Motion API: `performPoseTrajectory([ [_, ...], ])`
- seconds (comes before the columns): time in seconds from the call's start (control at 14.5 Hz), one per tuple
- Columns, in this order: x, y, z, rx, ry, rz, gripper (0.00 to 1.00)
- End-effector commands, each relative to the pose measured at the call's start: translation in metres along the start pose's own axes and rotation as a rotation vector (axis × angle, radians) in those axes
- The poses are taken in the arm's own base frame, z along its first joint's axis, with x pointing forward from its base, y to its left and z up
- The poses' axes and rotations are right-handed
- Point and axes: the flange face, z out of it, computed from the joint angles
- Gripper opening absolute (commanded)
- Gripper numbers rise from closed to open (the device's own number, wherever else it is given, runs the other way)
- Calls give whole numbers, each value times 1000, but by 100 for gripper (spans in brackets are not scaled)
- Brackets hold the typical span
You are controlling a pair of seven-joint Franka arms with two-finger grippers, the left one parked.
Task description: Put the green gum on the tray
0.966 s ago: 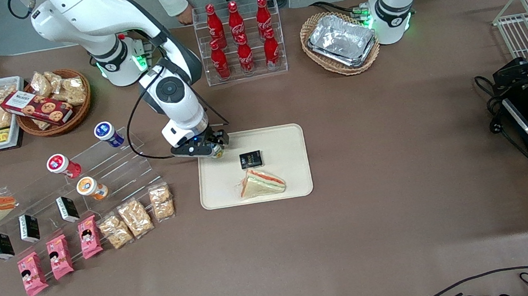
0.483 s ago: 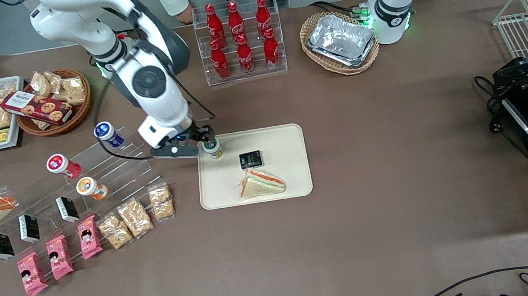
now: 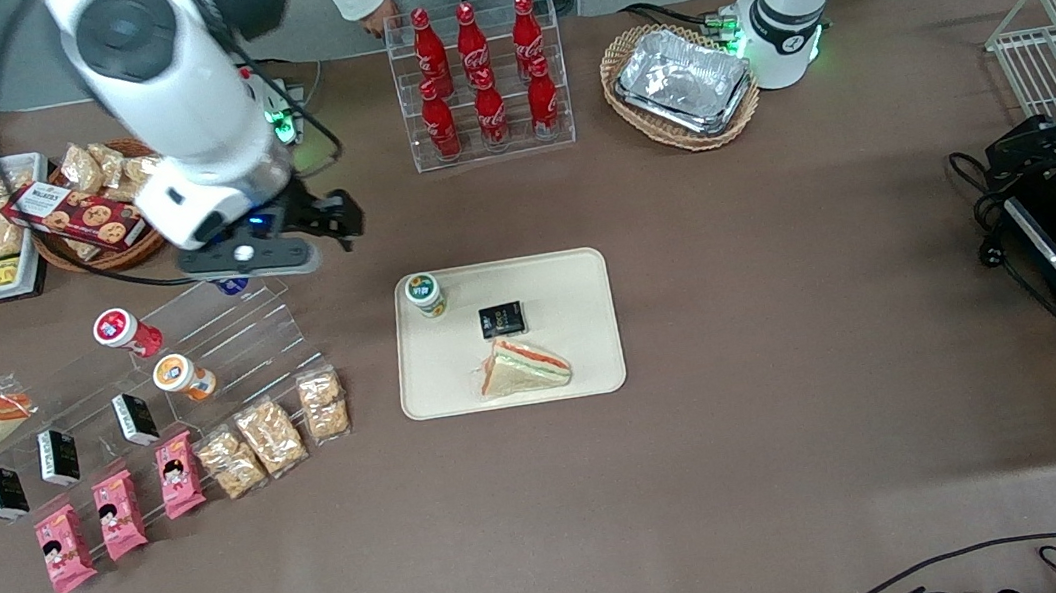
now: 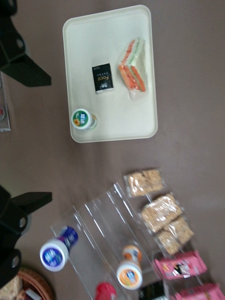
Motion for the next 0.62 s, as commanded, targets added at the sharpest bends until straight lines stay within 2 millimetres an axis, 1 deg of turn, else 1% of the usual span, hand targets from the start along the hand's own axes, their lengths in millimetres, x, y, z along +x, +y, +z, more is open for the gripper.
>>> performPoseTrajectory([
  [0.0, 41, 93, -31, 12, 20, -116, 100],
  [0.07, 52, 128, -36, 16, 30, -168, 100],
  [0.14, 62, 160, -35, 16, 30, -203, 100],
  [0.28, 73, 206, -35, 15, 31, -254, 100],
  [0.34, 76, 222, -35, 11, 34, -278, 100],
  [0.55, 85, 261, -35, 35, 38, -222, 100],
])
